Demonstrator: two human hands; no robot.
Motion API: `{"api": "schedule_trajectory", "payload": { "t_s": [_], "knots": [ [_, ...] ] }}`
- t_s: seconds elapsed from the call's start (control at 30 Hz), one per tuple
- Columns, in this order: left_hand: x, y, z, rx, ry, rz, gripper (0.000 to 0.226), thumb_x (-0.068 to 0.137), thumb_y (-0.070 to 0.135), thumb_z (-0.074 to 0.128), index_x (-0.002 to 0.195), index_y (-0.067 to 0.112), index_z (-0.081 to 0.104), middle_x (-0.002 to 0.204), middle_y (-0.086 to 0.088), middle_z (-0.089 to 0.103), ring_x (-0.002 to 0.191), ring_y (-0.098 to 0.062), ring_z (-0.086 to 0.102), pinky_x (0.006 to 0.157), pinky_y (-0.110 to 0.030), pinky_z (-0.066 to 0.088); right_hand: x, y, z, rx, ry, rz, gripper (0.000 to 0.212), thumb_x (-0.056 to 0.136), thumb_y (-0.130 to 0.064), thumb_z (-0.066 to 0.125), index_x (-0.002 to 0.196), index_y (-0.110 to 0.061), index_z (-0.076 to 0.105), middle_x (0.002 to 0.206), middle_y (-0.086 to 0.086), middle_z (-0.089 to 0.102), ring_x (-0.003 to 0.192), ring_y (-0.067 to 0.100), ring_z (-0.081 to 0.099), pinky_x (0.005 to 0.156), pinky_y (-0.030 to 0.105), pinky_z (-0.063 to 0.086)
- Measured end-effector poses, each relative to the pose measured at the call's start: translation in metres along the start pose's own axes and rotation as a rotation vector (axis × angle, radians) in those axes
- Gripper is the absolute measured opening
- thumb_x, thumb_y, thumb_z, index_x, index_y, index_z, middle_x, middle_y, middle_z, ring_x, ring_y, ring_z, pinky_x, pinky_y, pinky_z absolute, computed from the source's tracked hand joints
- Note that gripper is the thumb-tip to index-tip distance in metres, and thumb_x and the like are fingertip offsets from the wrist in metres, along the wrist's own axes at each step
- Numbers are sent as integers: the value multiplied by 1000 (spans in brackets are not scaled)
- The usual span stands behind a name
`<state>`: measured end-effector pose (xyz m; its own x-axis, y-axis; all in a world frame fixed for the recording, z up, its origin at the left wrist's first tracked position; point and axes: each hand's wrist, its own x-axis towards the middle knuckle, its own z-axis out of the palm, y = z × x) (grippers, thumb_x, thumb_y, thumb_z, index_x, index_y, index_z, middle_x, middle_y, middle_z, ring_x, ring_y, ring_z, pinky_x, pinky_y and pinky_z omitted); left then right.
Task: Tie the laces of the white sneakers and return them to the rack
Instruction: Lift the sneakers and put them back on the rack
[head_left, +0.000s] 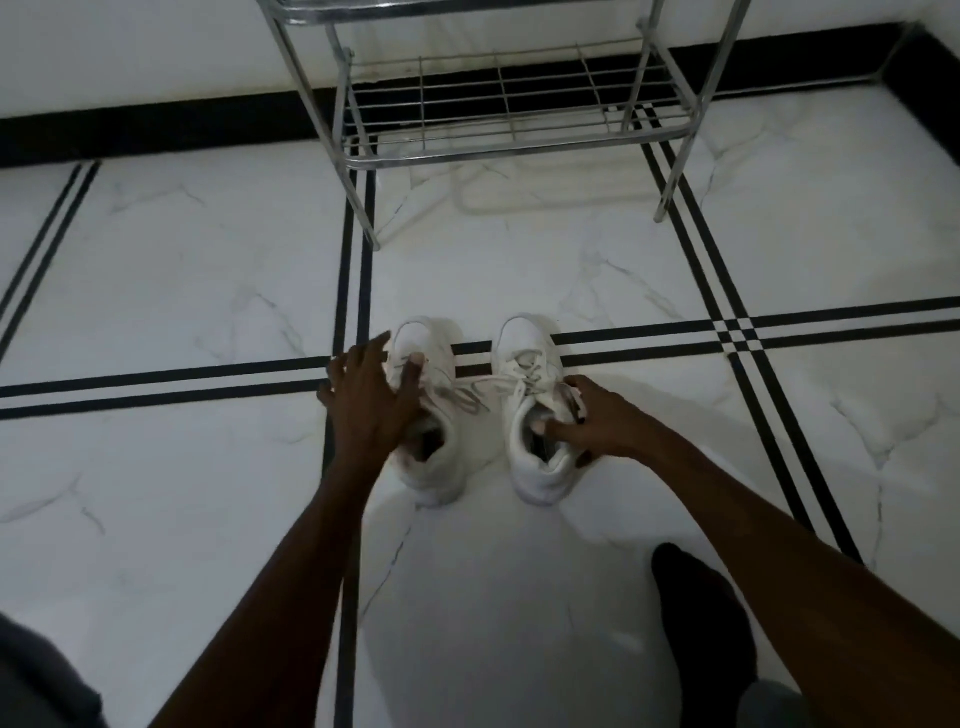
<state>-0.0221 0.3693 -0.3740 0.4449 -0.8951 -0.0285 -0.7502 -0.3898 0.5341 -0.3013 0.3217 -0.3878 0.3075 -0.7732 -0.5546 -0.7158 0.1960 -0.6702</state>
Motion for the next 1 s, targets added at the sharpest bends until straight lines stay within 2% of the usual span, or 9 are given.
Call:
{"api": "schedule_trajectory", "payload": {
  "t_s": [0.1, 0.13, 0.23, 0.27, 0.33, 0.43, 0.57, 0.7, 1.0],
  "knots": [
    [-6, -31, -10, -304, -265, -164, 62, 86, 76, 53, 121, 27, 66, 117, 4, 71, 116, -23, 65, 99, -29, 53, 6, -2, 14, -4, 162, -94, 64, 80, -36, 75, 137, -21, 50, 127, 5, 67, 102, 20, 65, 61, 13, 45],
    [-11, -32, -11, -387, -360, -197, 59, 82, 77, 58, 117, 31, 67, 111, 7, 74, 110, -19, 69, 94, -29, 57, 7, -5, 18, -1, 198, -111, 56, 80, -34, 74, 132, -21, 55, 121, 5, 69, 103, 22, 66, 64, 15, 45],
    [-20, -39, -7, -531, -485, -132, 26, 88, 43, 75, 113, 37, 68, 102, 11, 78, 96, -8, 75, 75, -29, 63, 15, -14, 30, -17, 252, -136, 40, 77, -37, 73, 113, -22, 64, 105, 3, 74, 101, 25, 67, 77, 27, 48],
    [-19, -42, -6, -530, -498, -105, 28, 88, 30, 78, 114, 37, 67, 101, 8, 78, 95, -11, 75, 71, -29, 63, 17, -15, 32, -13, 269, -133, 41, 75, -40, 72, 111, -23, 65, 103, 2, 74, 101, 26, 66, 80, 31, 51],
    [-21, -41, -4, -523, -467, -92, 41, 85, 18, 81, 113, 41, 63, 101, 8, 75, 95, -19, 75, 72, -35, 63, 20, -18, 35, -17, 293, -114, 44, 72, -44, 70, 112, -26, 65, 102, 2, 74, 102, 27, 65, 85, 39, 56],
    [-27, -37, 9, -441, -316, -43, 36, 84, 13, 71, 108, 39, 63, 97, 18, 70, 89, -13, 72, 81, -38, 60, 22, -22, 37, -19, 301, -110, 45, 72, -46, 68, 113, -27, 66, 96, 1, 75, 94, 25, 67, 81, 38, 57],
    [-25, -22, 21, -389, -177, -37, 41, 83, 31, 54, 119, 20, 68, 105, 3, 74, 97, -16, 70, 87, -44, 59, 23, -19, 32, -19, 347, -110, 49, 67, -49, 63, 112, -29, 65, 89, -2, 74, 89, 24, 68, 76, 40, 59],
    [-17, 11, 5, -369, -101, -33, 38, 91, 21, 57, 129, 16, 63, 112, -3, 71, 102, -21, 66, 86, -35, 54, 11, -36, 5, 3, 375, -115, 58, 67, -49, 64, 123, -32, 63, 98, -4, 75, 92, 20, 70, 80, 41, 60],
    [6, 146, -144, -369, -130, -14, 54, 88, 34, 54, 140, 20, 56, 128, -5, 66, 116, -23, 63, 96, -41, 54, -80, -161, -132, 71, 395, -180, 63, 72, -41, 66, 133, -31, 57, 100, -6, 77, 90, 13, 72, 77, 39, 61]
  ]
}}
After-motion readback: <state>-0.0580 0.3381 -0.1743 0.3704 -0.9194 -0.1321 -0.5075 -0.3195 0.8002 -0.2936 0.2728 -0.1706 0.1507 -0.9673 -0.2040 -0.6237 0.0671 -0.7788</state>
